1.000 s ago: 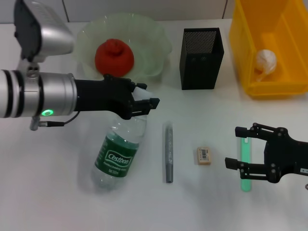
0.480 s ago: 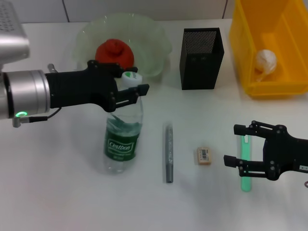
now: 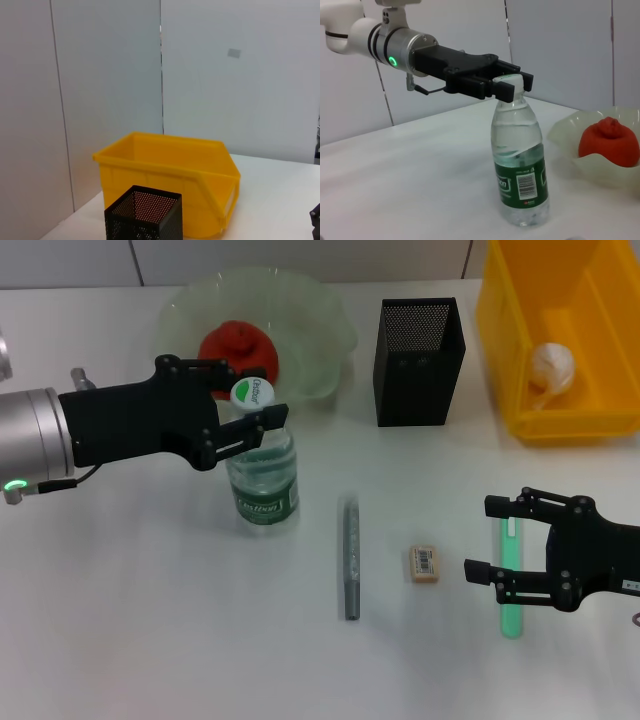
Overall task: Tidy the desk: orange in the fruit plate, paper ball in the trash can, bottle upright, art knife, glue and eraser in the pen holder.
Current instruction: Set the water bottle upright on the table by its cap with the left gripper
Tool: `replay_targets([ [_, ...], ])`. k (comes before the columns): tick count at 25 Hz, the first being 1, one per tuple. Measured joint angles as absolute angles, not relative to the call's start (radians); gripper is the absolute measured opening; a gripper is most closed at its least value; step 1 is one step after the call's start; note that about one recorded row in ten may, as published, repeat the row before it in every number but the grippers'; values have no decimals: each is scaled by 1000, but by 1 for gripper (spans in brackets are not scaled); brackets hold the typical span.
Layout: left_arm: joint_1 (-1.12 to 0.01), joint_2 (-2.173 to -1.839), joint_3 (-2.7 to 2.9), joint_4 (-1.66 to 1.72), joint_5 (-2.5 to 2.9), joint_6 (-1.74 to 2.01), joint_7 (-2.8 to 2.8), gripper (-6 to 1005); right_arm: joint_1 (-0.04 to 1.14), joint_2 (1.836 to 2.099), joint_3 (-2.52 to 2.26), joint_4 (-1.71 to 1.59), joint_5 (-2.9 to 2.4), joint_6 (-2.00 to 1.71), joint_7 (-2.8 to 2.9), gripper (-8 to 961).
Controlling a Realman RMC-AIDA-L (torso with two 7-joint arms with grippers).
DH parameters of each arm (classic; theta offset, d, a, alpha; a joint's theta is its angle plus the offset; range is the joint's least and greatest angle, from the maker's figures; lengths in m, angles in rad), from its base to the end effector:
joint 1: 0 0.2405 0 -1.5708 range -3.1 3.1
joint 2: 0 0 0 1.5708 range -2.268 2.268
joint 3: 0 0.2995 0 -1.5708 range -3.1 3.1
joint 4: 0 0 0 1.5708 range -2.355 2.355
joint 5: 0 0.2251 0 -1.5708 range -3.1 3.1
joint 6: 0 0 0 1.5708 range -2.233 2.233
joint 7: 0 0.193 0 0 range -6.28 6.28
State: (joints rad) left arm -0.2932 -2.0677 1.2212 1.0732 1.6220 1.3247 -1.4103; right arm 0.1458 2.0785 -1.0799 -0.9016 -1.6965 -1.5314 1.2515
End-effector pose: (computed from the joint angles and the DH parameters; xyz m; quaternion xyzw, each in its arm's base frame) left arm -0.2428 0.3704 -0.0520 -0.9487 -0.0971 -0.2299 0.1942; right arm 0.3224 0.2878 -0.0630 -0.9455 0.1656 0.2321 0.1570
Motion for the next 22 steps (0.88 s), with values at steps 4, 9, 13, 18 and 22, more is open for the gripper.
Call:
replay_targets([
  [4, -299, -2068, 1213, 1063, 1621, 1326, -1394, 454, 146, 2078, -1080, -902, -1696, -1531, 1253, 823],
  [9, -301, -2068, 1198, 1054, 1620, 1326, -1379, 438, 147, 2079, -1082, -903, -1697, -1531, 1255, 823],
  [13, -294, -2072, 1197, 1050, 1602, 1308, -1361, 437, 148, 2079, -1081, -908, -1703, -1531, 1261, 823],
  [18, -302, -2072, 1197, 1019, 1592, 1278, -1360, 436, 156, 2078, -1080, -914, -1723, -1530, 1280, 823],
  [22, -303, -2070, 1195, 1007, 1563, 1276, -1340, 549, 156, 2077, -1080, -916, -1724, -1530, 1282, 823],
])
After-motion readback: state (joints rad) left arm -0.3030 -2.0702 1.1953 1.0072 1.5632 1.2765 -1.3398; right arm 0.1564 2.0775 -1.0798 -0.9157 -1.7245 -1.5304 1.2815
